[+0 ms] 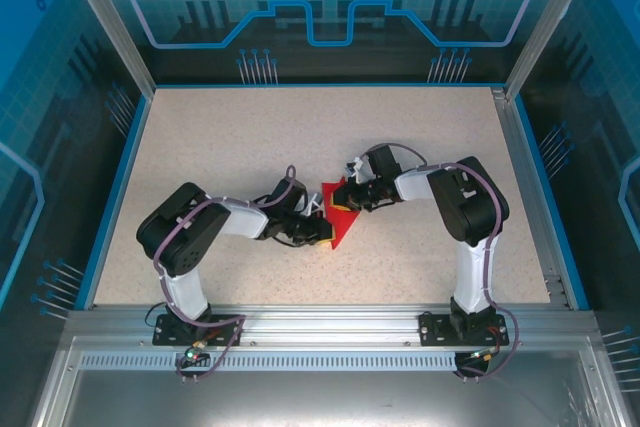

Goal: Fold a paper plane with a square sheet of paper (pick it up from the middle)
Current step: Fourth fold the wing at the center of the table.

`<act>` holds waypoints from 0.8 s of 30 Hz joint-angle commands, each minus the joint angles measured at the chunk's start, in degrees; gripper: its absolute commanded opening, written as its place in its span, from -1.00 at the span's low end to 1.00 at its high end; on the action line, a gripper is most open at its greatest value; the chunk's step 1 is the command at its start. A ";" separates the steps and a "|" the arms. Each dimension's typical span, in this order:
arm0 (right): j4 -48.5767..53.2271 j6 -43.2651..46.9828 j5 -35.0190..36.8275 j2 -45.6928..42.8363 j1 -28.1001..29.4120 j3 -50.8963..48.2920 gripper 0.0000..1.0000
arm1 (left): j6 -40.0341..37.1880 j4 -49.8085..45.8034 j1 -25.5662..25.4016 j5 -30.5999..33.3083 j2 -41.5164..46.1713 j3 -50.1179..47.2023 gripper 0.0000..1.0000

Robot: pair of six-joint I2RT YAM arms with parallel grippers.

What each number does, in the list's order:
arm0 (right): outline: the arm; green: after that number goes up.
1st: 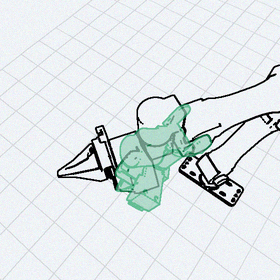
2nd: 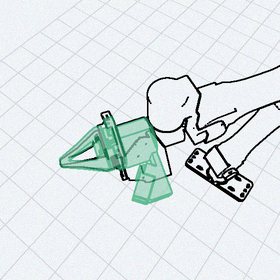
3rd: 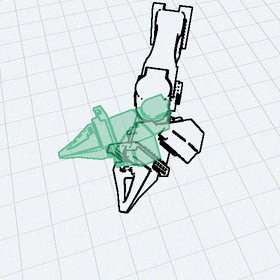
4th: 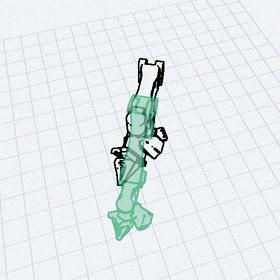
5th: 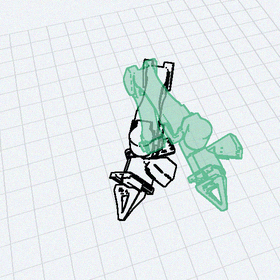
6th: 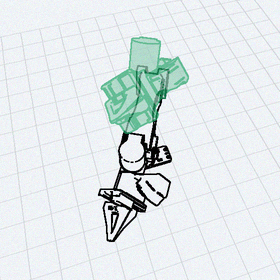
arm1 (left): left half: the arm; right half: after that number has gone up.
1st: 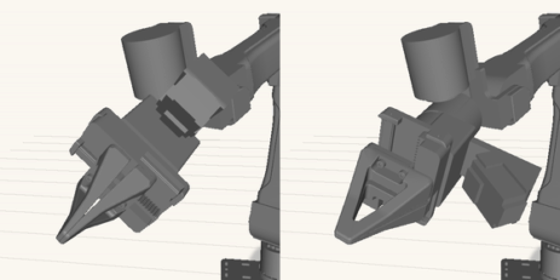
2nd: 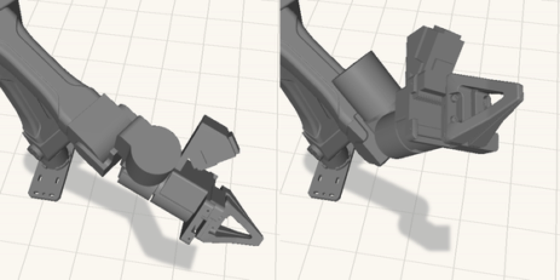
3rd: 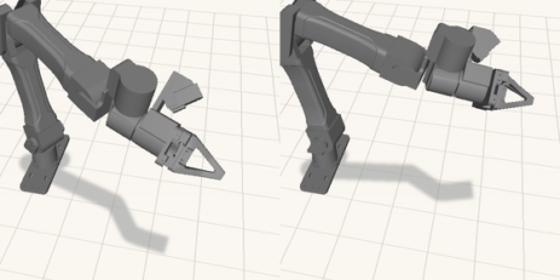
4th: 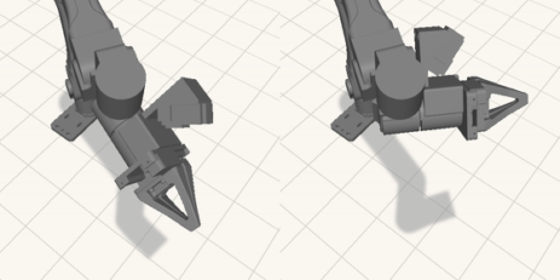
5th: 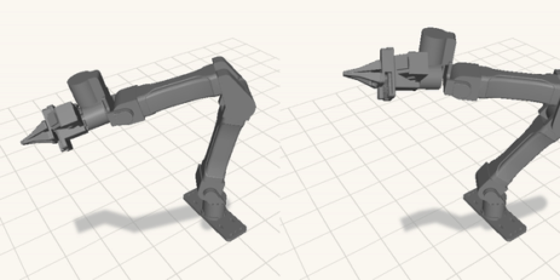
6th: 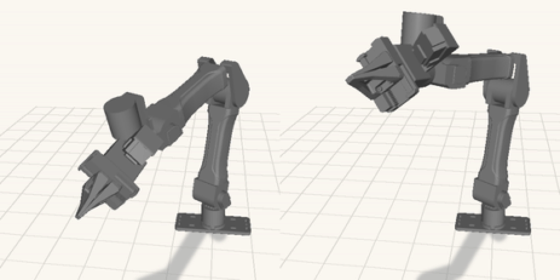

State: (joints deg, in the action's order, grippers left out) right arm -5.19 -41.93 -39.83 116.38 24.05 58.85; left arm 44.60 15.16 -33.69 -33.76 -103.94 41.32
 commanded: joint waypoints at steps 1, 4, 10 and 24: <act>9.34 1.59 11.01 5.96 0.11 -3.35 -0.79 | -3.44 -10.00 -2.08 -3.88 -2.62 -0.18 -0.83; 9.17 1.42 10.93 6.01 0.12 -3.43 -0.79 | -3.34 -11.00 -2.43 -4.08 -1.31 -0.89 -0.69; 7.98 0.86 11.14 5.03 0.12 -4.85 -0.79 | -0.36 -13.14 -2.85 1.92 8.49 -3.70 -0.45; 3.67 -1.77 10.81 4.01 0.12 -8.14 -0.79 | 11.19 -5.45 -2.81 10.77 14.69 1.80 -0.54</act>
State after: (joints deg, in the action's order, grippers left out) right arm -12.29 -44.12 -39.33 115.37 24.05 54.96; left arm 51.44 4.60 -36.53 -23.77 -86.98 40.93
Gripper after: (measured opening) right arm 0.103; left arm 0.230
